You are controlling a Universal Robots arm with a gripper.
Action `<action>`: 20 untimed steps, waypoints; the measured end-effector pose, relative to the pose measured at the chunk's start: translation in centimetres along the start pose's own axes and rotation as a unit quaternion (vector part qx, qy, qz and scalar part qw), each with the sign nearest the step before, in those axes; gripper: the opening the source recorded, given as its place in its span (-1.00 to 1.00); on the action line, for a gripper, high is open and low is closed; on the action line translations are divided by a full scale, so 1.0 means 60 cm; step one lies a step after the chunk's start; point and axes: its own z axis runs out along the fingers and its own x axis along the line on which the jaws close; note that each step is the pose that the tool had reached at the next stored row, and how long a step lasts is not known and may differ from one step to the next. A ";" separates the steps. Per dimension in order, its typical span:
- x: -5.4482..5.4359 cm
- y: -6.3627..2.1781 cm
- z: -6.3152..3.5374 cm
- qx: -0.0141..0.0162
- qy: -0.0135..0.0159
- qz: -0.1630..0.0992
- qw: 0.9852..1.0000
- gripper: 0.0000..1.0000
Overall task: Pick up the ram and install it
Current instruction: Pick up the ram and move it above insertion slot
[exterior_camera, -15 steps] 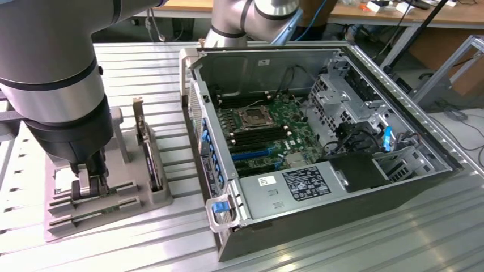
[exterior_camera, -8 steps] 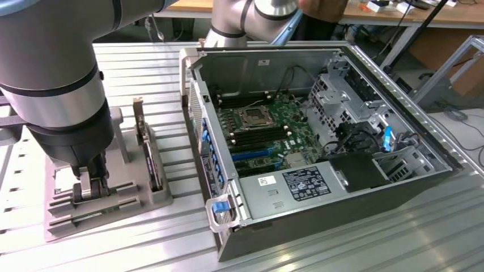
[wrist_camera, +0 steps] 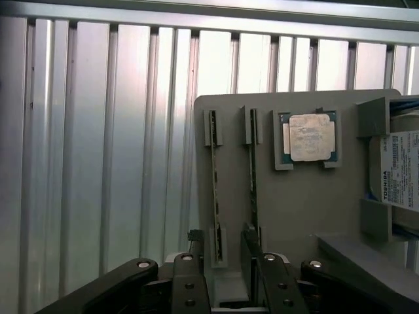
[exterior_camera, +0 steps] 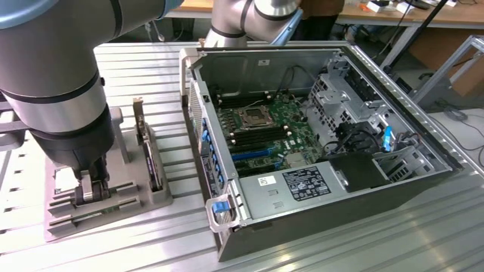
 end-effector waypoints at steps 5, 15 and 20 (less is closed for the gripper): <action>0.000 0.000 0.008 0.000 0.000 -0.001 1.000 -0.28; 0.001 -0.001 0.028 0.000 0.000 -0.001 1.000 -0.28; 0.001 -0.001 0.036 0.000 0.000 -0.003 1.000 -0.28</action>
